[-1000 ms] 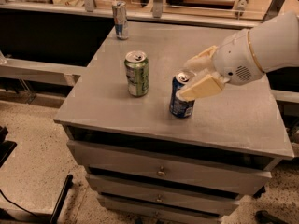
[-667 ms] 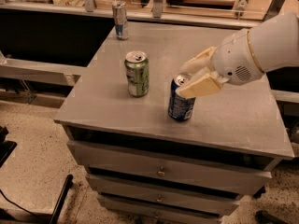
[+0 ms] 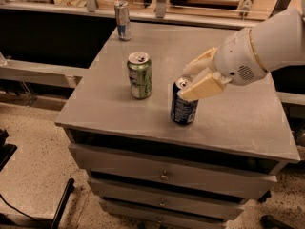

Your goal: Move pepsi can near redbull can

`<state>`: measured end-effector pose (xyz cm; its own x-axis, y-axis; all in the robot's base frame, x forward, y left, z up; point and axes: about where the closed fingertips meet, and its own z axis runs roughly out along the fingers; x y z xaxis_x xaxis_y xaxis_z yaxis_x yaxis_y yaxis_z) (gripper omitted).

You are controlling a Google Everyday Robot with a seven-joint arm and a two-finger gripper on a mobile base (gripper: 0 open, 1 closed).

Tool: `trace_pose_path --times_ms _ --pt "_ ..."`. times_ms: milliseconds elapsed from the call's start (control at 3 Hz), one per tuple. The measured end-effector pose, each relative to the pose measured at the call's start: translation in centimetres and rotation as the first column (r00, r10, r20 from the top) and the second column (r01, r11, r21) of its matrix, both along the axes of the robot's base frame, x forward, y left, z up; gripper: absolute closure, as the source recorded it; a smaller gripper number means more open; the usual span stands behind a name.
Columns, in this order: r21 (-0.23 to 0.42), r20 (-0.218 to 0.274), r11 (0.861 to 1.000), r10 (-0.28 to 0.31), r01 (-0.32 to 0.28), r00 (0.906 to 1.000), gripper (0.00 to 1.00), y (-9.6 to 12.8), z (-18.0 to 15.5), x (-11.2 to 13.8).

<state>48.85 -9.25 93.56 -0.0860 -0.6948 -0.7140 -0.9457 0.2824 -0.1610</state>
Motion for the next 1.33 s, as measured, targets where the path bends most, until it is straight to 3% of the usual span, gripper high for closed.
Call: trace_pose_path --times_ms 333,1000,1333 --pt "-0.025 0.015 0.999 -0.026 0.027 0.9995 1.00 -1.0 1.4 1.0" --pt "-0.057 0.076 0.996 -0.069 0.073 0.9947 1.00 -3.4 5.1 5.2" --pt "-0.057 0.071 0.994 -0.088 0.092 0.9936 1.00 -4.3 5.0 7.3"
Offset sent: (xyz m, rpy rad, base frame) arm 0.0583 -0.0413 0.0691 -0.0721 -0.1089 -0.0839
